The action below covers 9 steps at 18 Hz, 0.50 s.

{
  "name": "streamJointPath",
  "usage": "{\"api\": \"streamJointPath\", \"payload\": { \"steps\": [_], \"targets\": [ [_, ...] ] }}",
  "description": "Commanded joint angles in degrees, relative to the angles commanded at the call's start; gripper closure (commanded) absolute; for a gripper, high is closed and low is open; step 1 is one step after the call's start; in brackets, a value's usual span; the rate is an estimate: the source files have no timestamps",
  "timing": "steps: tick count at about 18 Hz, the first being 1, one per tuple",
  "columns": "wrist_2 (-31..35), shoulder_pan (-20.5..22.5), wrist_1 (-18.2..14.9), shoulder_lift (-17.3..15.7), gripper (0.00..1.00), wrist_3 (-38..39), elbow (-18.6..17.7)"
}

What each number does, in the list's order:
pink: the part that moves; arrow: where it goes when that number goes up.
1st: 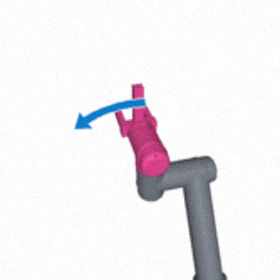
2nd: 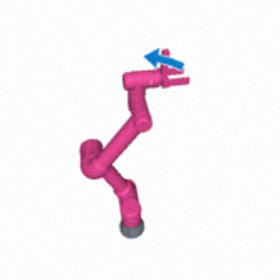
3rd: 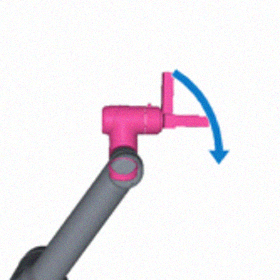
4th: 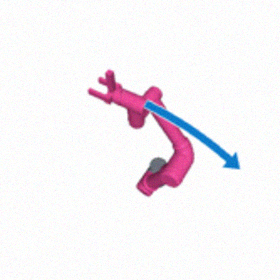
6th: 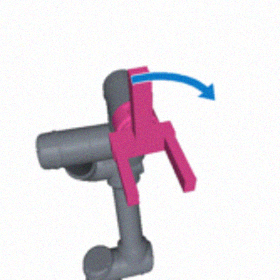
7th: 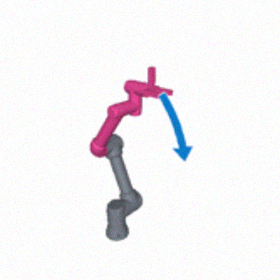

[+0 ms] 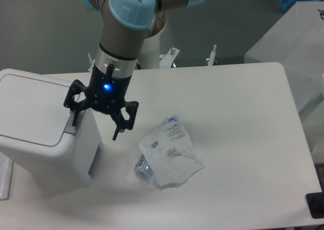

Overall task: Open the trash can
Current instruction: 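Press the gripper against the trash can's grey panel to pop the lid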

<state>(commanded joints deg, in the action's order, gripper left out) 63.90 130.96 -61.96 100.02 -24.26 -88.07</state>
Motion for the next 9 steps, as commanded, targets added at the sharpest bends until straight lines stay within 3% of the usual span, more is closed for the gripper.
{"api": "streamJointPath", "payload": {
  "steps": [9],
  "targets": [
    [0.1, 0.0, 0.2, -0.1, 0.00, 0.1, -0.8]
  ]
}}
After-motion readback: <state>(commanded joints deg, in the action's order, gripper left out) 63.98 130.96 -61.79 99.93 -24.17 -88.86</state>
